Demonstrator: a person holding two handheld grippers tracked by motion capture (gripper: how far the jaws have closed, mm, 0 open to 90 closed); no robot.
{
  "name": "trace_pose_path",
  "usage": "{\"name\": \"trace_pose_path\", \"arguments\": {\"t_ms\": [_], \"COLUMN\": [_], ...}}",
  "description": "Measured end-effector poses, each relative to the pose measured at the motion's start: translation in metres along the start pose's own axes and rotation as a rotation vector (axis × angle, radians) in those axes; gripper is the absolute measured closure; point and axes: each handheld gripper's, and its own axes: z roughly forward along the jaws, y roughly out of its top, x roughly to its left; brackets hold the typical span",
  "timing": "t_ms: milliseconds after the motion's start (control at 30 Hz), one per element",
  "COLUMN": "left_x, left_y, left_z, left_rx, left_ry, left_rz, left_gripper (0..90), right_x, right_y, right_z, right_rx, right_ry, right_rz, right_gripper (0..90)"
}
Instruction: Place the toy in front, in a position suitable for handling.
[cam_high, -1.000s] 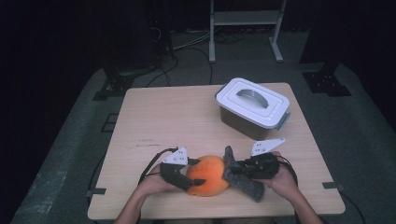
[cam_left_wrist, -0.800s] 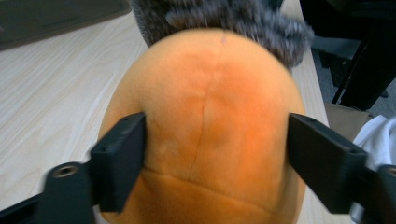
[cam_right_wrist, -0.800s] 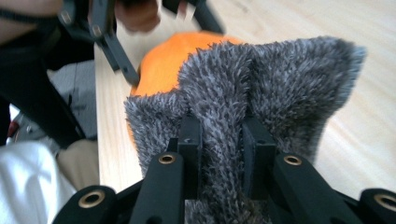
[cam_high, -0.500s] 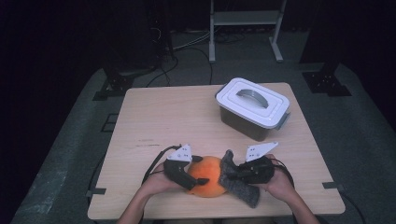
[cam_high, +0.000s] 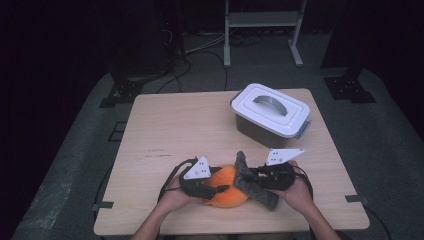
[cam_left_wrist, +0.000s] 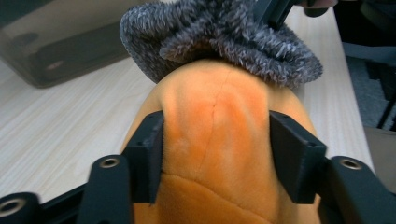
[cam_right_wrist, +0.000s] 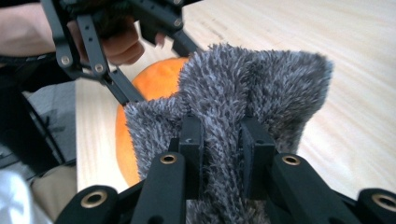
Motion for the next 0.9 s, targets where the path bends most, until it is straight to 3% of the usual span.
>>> {"name": "trace_pose_path", "arguments": {"t_ms": [67,133,200,333,433,567,633,700,833,900], "left_x": [0.001,0.001,0.001,0.005,0.002,0.004,0.007,0.008,0.009,0.009], "left_y": [0.0,0.0,0.001,-0.001,-0.003,-0.005,-0.007,-0.006,-0.004,-0.006], "left_z": [-0.001,-0.002,-0.004,-0.005,-0.003,-0.006,-0.009,-0.01,-0.002,0.001], "left_rx": [0.001,-0.005,-0.027,-0.022,0.0,0.016,0.01,0.004,0.035,0.034], "left_ry": [-0.019,-0.028,-0.051,-0.055,-0.057,-0.102,-0.12,-0.113,-0.068,-0.073], "left_rz": [-0.005,-0.002,-0.025,-0.05,-0.033,-0.036,-0.043,-0.046,-0.071,-0.096], "left_gripper": [28.0,24.7,22.0,21.9,27.7,30.3,30.6,27.8,9.9,10.6], "right_x": [0.003,0.006,0.008,0.009,0.007,0.011,0.012,0.013,0.013,0.013], "right_y": [-0.002,-0.004,-0.005,-0.007,-0.006,0.0,0.001,-0.001,-0.003,-0.004], "right_z": [0.004,0.006,0.005,0.004,0.003,0.001,0.003,0.006,0.006,0.006], "right_rx": [0.036,0.06,0.068,0.075,0.075,0.026,0.033,0.049,0.064,0.068], "right_ry": [0.029,0.064,0.079,0.101,0.095,0.067,0.077,0.09,0.104,0.099], "right_rz": [-0.027,-0.05,-0.049,-0.056,-0.046,-0.049,-0.06,-0.065,-0.075,-0.074], "right_gripper": [72.7,72.5,72.4,72.3,72.5,71.9,71.7,71.7,71.8,71.7]}}
